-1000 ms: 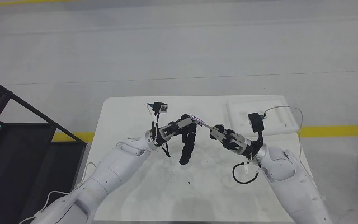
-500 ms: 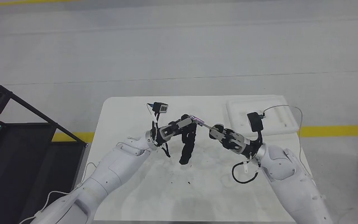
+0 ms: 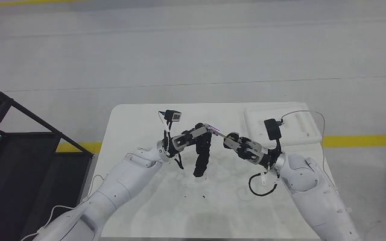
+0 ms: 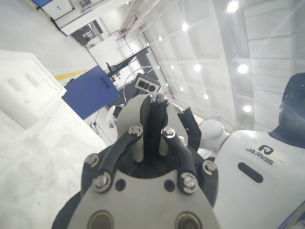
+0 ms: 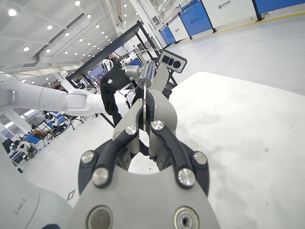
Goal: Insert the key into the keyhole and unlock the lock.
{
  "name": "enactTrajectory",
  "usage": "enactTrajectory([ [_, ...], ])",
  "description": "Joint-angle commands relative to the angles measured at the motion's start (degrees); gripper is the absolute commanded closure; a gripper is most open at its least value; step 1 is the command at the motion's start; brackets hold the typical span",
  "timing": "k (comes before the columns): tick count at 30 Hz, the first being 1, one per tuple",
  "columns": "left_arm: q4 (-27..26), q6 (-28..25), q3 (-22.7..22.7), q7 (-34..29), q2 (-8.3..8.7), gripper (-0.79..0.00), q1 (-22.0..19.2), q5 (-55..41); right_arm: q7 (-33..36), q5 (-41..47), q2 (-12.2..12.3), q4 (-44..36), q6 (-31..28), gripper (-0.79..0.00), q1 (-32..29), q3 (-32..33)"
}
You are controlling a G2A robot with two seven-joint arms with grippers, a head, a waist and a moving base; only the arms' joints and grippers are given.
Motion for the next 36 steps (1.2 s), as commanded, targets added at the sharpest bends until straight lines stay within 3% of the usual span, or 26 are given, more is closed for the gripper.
enactTrajectory([
  [1,0.0,0.0,0.0,0.0,0.0,0.0,0.0,0.0,0.22,0.09,0.05,-0.16,0.19,0.0,0.16,-0.08],
  [36,0.0,0.0,0.0,0.0,0.0,0.0,0.0,0.0,1.06,1.09,0.62,-0.27,1.95,0.0,2.04,-1.67],
])
